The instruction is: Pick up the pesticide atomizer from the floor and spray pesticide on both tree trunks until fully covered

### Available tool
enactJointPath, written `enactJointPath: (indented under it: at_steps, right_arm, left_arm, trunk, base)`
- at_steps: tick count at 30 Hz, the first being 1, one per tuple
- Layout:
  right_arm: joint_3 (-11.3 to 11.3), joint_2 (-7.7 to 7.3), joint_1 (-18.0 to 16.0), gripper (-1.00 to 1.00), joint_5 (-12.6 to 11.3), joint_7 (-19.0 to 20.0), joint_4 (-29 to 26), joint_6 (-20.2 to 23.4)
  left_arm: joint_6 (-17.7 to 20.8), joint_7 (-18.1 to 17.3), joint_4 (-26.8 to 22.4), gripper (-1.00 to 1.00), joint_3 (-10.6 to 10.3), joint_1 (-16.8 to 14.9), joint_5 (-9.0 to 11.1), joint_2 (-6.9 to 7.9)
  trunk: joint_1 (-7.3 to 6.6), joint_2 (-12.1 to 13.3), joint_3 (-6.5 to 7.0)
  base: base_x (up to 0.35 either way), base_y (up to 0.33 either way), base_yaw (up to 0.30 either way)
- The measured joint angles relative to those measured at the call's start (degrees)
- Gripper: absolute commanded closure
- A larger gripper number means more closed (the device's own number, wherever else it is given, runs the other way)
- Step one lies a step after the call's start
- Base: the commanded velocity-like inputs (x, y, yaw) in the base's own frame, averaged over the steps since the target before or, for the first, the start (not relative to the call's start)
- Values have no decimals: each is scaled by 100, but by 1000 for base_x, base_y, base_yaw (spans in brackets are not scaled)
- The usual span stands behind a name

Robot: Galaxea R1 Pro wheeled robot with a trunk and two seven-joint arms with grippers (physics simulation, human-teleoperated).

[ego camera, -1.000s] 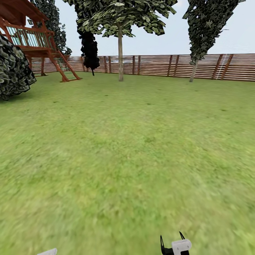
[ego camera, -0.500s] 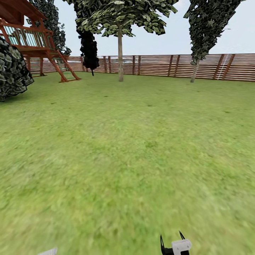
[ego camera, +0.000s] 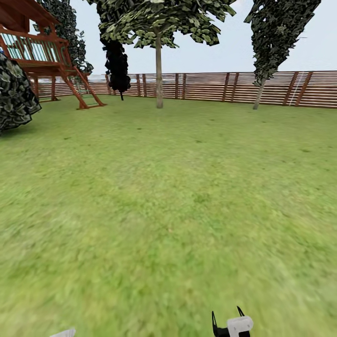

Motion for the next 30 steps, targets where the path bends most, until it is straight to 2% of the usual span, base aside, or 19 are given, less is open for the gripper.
enactJointPath:
  at_steps: [30]
  right_arm:
    - [0, 0, 0, -100, 0, 0, 0, 0]
  left_arm:
    - [0, -3, 3, 100, 0, 0, 0, 0]
  trunk:
    - [0, 0, 0]
  base:
    - [339, 0, 0]
